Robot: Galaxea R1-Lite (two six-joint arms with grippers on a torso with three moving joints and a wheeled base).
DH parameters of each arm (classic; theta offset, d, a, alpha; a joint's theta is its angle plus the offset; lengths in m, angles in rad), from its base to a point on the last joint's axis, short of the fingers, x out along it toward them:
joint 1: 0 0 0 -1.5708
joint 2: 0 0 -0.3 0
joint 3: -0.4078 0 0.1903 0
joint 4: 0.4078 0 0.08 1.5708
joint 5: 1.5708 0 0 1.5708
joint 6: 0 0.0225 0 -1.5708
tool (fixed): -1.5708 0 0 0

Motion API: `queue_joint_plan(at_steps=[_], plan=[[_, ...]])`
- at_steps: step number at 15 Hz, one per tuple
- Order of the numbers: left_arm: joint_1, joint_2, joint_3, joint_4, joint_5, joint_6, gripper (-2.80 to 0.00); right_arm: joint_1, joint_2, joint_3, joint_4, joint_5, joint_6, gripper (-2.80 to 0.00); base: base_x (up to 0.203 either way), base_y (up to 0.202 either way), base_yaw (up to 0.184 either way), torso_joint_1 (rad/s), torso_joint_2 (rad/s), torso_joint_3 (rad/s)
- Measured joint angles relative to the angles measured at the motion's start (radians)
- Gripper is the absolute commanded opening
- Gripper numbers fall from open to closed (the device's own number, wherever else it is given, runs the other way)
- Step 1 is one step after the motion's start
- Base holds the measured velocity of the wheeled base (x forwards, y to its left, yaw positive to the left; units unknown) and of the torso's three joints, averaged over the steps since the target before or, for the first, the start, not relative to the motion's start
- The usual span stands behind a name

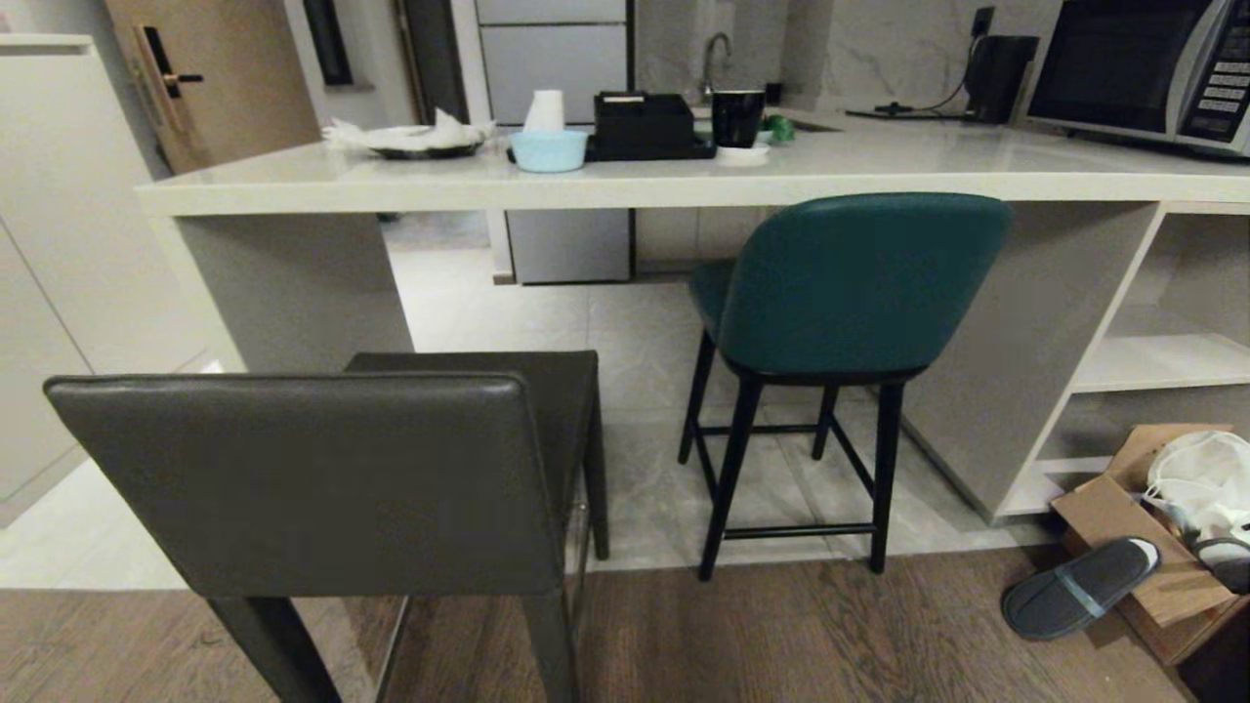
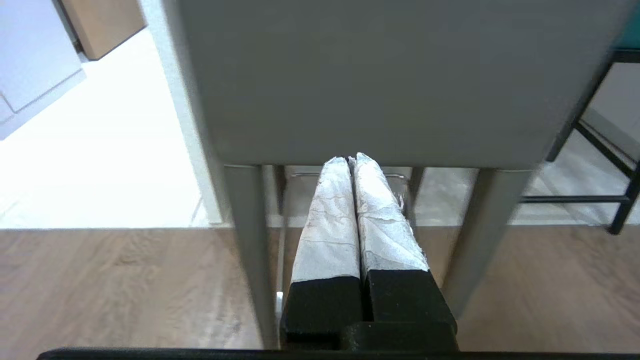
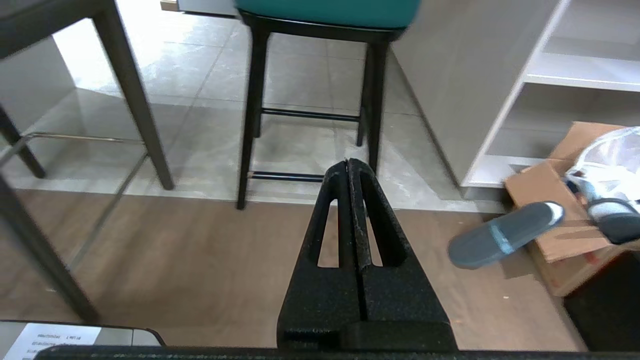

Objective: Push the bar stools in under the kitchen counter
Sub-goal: Push the gray chair back under the dining table

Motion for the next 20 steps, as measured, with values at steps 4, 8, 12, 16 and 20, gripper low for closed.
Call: queue_joint_plan(at_steps=[4,8,12,16,20], plan=[[0.0,0.0,0.0,0.0,-0.001,-0.001,-2.8,0.0,0.0,0.0,0.0,0.0,0.0,-2.8,0.0,0.196,-0.002,0.001,0.0,0.002],[0.0,0.0,0.0,0.0,0.001,0.0,-2.8,0.0,0.0,0.0,0.0,0.0,0.001,-2.8,0.0,0.197,-0.002,0.002,0.0,0.001],[0.0,0.0,0.0,0.0,0.001,-0.001,-2.8,0.0,0.0,0.0,0.0,0.0,0.001,-2.8,0.0,0.199,-0.002,0.002,0.0,0.002],[0.0,0.0,0.0,0.0,0.001,-0.001,-2.8,0.0,0.0,0.0,0.0,0.001,0.001,-2.8,0.0,0.198,0.0,0.003,0.0,0.004],[0.0,0.0,0.0,0.0,0.001,-0.002,-2.8,0.0,0.0,0.0,0.0,0.001,-0.001,-2.8,0.0,0.19,-0.002,0.001,0.0,0.002]])
